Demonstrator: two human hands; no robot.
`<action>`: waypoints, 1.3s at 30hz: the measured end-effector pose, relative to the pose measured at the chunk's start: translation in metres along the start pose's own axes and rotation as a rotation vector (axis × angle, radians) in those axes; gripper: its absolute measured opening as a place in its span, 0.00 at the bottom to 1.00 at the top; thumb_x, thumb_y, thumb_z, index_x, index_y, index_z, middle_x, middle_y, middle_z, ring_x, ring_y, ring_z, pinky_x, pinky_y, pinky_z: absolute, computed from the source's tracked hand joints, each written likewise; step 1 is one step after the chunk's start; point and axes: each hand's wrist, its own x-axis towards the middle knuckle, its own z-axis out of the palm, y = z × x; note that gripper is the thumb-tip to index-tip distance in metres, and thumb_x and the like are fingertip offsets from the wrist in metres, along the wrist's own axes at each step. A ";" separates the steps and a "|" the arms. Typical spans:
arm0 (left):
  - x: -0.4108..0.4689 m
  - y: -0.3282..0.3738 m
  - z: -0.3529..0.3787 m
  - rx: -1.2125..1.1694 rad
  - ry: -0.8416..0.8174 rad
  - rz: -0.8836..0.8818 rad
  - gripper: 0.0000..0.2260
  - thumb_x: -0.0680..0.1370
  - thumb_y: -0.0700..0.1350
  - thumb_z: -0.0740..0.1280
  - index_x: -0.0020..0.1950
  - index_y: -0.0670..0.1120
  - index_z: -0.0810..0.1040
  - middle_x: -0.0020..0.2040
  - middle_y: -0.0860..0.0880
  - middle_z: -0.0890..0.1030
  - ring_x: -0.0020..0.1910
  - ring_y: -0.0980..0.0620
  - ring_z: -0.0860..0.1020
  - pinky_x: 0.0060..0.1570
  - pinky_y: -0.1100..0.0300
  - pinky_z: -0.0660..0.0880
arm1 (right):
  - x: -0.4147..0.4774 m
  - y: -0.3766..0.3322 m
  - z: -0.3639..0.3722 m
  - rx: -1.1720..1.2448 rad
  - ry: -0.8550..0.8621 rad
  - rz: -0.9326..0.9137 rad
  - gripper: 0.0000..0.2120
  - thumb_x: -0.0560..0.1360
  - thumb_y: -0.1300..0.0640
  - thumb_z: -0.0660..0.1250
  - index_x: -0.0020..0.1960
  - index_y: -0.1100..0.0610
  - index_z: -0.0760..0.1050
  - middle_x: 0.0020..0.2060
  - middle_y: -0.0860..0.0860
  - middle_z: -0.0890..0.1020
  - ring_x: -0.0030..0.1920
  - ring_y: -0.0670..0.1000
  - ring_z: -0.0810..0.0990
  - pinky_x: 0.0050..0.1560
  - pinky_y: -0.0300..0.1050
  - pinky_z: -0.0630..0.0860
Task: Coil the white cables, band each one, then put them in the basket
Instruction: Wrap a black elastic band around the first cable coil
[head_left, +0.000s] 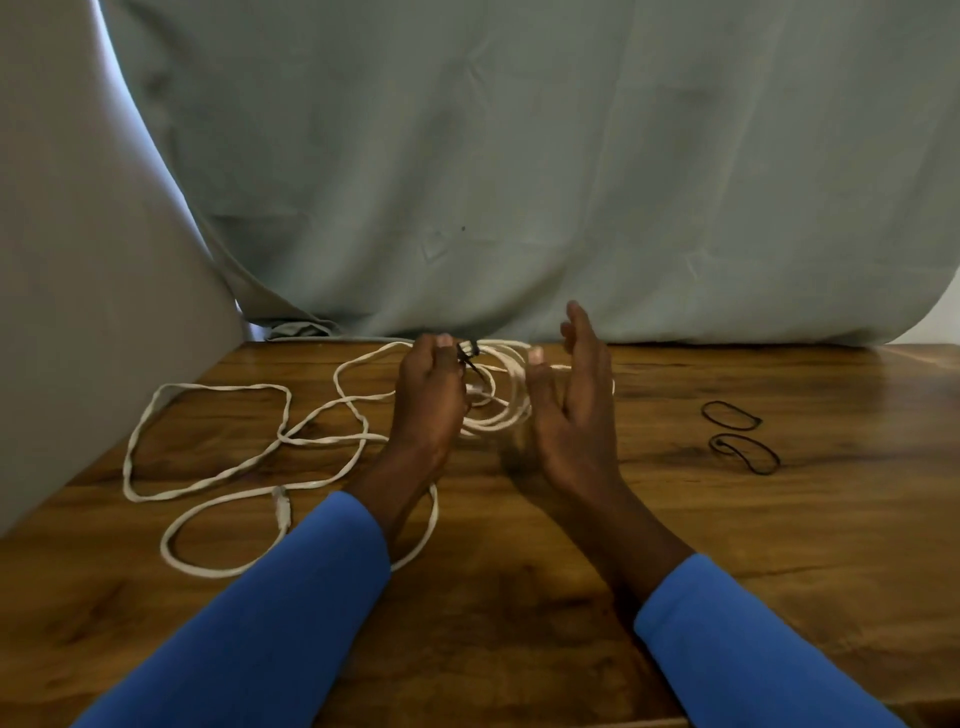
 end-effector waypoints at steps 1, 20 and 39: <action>-0.002 -0.002 0.000 0.077 -0.045 0.044 0.14 0.84 0.55 0.57 0.42 0.54 0.75 0.38 0.48 0.77 0.35 0.48 0.76 0.35 0.52 0.71 | 0.004 0.000 -0.006 -0.132 -0.020 -0.099 0.29 0.83 0.38 0.53 0.82 0.43 0.54 0.79 0.49 0.63 0.79 0.48 0.60 0.75 0.50 0.59; -0.010 -0.005 0.007 0.062 -0.102 -0.038 0.15 0.84 0.55 0.59 0.45 0.50 0.79 0.36 0.47 0.80 0.35 0.50 0.76 0.36 0.54 0.71 | 0.010 0.013 0.000 -0.130 -0.259 -0.130 0.16 0.84 0.45 0.60 0.64 0.52 0.78 0.53 0.47 0.84 0.55 0.47 0.82 0.57 0.55 0.78; -0.018 -0.005 -0.001 0.413 -0.178 0.200 0.10 0.86 0.50 0.61 0.52 0.47 0.77 0.42 0.51 0.81 0.39 0.57 0.79 0.41 0.56 0.77 | 0.018 0.016 -0.004 0.731 -0.214 0.497 0.10 0.74 0.68 0.74 0.54 0.70 0.82 0.35 0.55 0.86 0.30 0.45 0.81 0.33 0.38 0.78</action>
